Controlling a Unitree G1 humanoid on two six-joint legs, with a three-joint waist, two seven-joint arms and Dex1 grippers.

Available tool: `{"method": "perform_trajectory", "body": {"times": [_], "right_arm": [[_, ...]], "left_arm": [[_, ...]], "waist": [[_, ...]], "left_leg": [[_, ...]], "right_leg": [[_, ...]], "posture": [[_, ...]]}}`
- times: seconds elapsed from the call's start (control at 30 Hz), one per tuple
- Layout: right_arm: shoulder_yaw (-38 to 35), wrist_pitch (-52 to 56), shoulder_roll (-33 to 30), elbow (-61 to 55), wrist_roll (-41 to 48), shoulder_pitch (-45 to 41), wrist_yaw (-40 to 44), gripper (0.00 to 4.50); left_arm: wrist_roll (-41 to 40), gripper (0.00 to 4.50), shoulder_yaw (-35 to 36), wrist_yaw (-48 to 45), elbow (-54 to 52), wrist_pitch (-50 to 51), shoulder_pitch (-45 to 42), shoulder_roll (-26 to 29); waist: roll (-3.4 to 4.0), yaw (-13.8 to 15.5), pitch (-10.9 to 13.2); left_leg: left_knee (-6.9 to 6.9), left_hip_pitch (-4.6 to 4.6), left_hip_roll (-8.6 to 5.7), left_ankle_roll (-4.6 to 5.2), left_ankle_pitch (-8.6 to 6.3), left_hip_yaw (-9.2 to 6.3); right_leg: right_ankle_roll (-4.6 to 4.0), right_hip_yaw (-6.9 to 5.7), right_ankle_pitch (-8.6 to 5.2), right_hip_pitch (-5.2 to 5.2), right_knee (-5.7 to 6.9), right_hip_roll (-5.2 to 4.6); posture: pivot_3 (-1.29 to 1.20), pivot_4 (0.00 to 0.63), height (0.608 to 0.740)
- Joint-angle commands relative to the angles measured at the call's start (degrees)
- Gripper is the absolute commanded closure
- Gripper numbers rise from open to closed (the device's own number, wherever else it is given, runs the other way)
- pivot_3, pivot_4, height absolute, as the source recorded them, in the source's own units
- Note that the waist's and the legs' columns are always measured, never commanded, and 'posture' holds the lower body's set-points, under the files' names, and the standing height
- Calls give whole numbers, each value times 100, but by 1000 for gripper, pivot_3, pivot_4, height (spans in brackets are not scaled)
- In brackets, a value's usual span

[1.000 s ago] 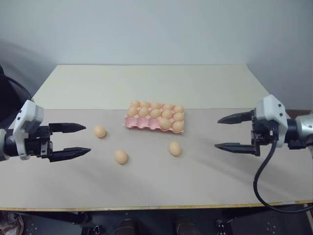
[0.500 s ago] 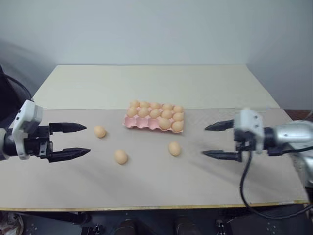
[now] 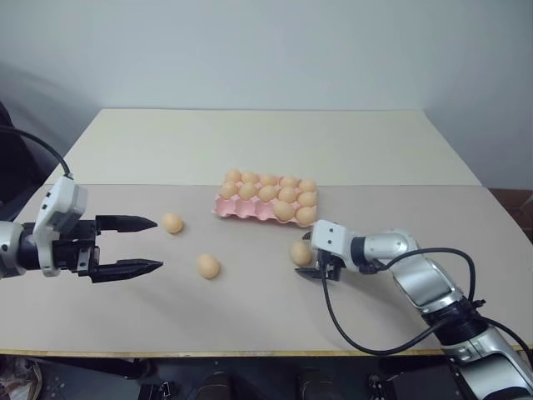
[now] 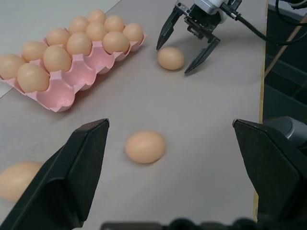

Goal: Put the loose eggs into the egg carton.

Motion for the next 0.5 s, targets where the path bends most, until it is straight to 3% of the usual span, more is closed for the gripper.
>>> {"method": "perform_trajectory", "body": {"times": [0.03,0.3,0.5], "right_arm": [[-85,-120,110,-58,23,-84,15,1005],[-329,146,211,-388,278,-86,90,3830],[-277,341,98,-494,274,-173,283,3830]], "left_arm": [[-118,0,257,38,-173,24,19,35],[-113,0,299,47,-171,26,27,36],[-127,0,371,54,-237,47,109,45]], "waist": [[0,-8,0],[0,-13,0],[0,-16,0]], "left_leg": [[0,0,0,0,0,0],[0,2,0,0,0,-1],[0,3,0,0,0,-1]], "right_leg": [[0,0,0,0,1,0],[0,1,0,1,1,0],[0,0,0,3,1,0]], "posture": [[0,150,740],[0,150,740],[0,150,740]]}}
